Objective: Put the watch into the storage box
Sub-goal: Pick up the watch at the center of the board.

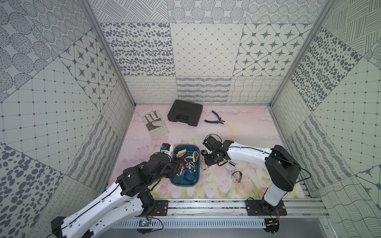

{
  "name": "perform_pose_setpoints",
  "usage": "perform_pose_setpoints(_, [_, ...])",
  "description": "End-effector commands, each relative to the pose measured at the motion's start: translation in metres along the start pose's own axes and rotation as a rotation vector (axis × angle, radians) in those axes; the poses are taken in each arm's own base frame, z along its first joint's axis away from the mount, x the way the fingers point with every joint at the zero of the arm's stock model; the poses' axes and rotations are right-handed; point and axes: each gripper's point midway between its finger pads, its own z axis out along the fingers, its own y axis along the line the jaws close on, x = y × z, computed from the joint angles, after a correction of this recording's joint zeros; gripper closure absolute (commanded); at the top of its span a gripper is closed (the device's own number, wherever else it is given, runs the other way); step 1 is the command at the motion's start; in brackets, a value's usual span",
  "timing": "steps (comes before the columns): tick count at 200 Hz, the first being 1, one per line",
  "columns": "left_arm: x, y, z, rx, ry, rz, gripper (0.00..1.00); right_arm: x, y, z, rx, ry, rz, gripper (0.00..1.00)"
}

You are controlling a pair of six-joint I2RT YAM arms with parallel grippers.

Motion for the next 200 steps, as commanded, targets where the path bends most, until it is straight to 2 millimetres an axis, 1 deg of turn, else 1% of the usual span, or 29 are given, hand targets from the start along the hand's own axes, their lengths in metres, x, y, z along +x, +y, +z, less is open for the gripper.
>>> perform_pose_setpoints(1, [0.002, 0.005, 0.0, -0.026, 0.001, 0.012, 0.62, -0.004, 0.0, 0.005, 0.023, -0.008, -0.016, 0.63])
perform_pose_setpoints(43, [0.001, 0.006, 0.0, -0.031, -0.001, 0.009, 0.62, 0.001, 0.0, 0.013, 0.042, 0.018, -0.035, 0.7])
perform_pose_setpoints(60, [0.002, 0.007, 0.0, -0.034, 0.001, 0.009, 0.62, 0.003, -0.001, 0.014, 0.051, 0.023, -0.038, 0.76])
perform_pose_setpoints(70, [0.002, 0.006, 0.0, -0.033, -0.001, 0.01, 0.62, 0.001, -0.002, 0.013, 0.057, 0.014, -0.035, 0.81])
perform_pose_setpoints(75, [0.002, 0.007, 0.0, -0.035, 0.001, 0.009, 0.62, 0.001, -0.002, 0.012, 0.057, 0.009, -0.035, 0.86])
perform_pose_setpoints(88, [0.002, 0.006, 0.0, -0.032, 0.001, 0.009, 0.62, 0.0, -0.001, 0.008, 0.05, -0.002, -0.034, 0.92])
perform_pose_setpoints(110, [0.001, 0.006, -0.001, -0.025, -0.008, 0.005, 0.62, -0.002, 0.0, -0.003, 0.039, -0.021, -0.032, 0.96])
perform_pose_setpoints(130, [0.0, 0.006, -0.005, -0.017, -0.017, -0.006, 0.61, -0.007, -0.003, -0.025, 0.05, -0.069, -0.027, 1.0])
perform_pose_setpoints(155, [-0.001, 0.004, -0.009, 0.0, -0.026, -0.021, 0.61, -0.012, -0.005, -0.063, 0.049, -0.14, -0.027, 1.0])
perform_pose_setpoints(164, [-0.001, 0.004, -0.01, 0.003, -0.026, -0.027, 0.61, -0.014, -0.004, -0.08, 0.032, -0.167, -0.03, 1.0])
perform_pose_setpoints(178, [-0.002, 0.005, -0.012, -0.009, -0.027, -0.037, 0.6, -0.015, 0.005, -0.099, -0.023, -0.195, -0.037, 1.0])
perform_pose_setpoints(191, [-0.003, 0.006, -0.013, -0.017, -0.029, -0.046, 0.6, -0.014, 0.021, -0.108, -0.096, -0.194, -0.062, 1.0])
perform_pose_setpoints(200, [-0.004, 0.008, -0.014, -0.024, -0.033, -0.054, 0.6, -0.013, 0.03, -0.111, -0.122, -0.189, -0.081, 1.0])
